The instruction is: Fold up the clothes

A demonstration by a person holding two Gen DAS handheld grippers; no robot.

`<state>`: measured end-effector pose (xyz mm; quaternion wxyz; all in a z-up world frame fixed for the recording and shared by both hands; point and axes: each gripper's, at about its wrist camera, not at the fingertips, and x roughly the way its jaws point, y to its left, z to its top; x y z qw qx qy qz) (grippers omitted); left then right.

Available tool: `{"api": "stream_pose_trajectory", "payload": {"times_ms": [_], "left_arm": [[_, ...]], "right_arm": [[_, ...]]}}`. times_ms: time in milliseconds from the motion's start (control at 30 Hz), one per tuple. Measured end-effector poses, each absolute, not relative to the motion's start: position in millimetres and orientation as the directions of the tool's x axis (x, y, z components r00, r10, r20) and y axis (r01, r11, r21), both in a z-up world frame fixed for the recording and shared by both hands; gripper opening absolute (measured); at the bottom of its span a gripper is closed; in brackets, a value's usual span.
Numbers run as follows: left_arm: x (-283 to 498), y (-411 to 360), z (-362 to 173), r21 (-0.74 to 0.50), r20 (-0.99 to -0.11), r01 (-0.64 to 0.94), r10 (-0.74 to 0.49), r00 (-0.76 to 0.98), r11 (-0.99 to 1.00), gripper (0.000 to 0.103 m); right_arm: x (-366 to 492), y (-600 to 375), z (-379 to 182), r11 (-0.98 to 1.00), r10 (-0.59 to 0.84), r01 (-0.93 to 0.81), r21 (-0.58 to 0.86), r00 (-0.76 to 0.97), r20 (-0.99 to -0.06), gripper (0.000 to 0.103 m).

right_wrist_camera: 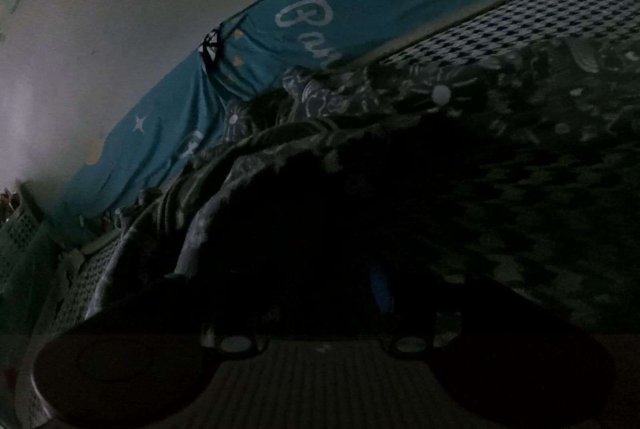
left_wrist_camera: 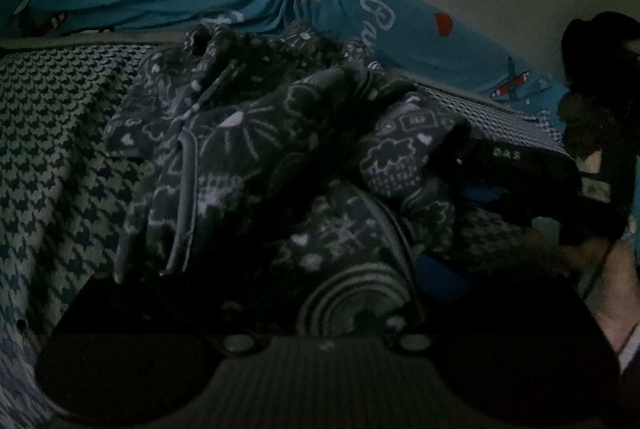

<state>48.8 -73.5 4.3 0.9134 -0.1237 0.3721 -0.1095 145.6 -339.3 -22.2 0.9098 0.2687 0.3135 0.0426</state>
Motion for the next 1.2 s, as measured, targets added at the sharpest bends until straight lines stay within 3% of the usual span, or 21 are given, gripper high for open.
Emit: {"api": "stream_pose_trajectory", "payload": {"times_ms": [100, 267, 467, 967, 1200], "left_arm": [[50, -73, 3, -0.313, -0.657, 0.097, -0.289, 0.696, 0.945, 0.103], [54, -73, 1, -0.331, -0.664, 0.073, -0.287, 0.690, 0.941, 0.103], [57, -76, 0, -0.319, -0.672, 0.062, -0.272, 0.689, 0.946, 0.103], [53, -65, 3, -0.369, -0.647, 0.051, -0.296, 0.703, 0.928, 0.103], [35, -64, 6, -0.388, -0.628, 0.059, -0.311, 0.713, 0.920, 0.103]], "right_arm": [[156, -334, -28, 0.852, 0.265, 0.073, 0.518, 0.794, -0.547, 0.047], [168, -323, -34, 0.865, 0.285, 0.036, 0.500, 0.786, -0.549, 0.024], [168, -319, -35, 0.873, 0.262, 0.052, 0.485, 0.789, -0.556, 0.014], [91, -334, 27, 0.906, 0.199, 0.019, 0.422, 0.862, -0.466, 0.012], [28, -332, 32, 0.948, 0.144, 0.011, 0.318, 0.876, -0.461, 0.011]]}}
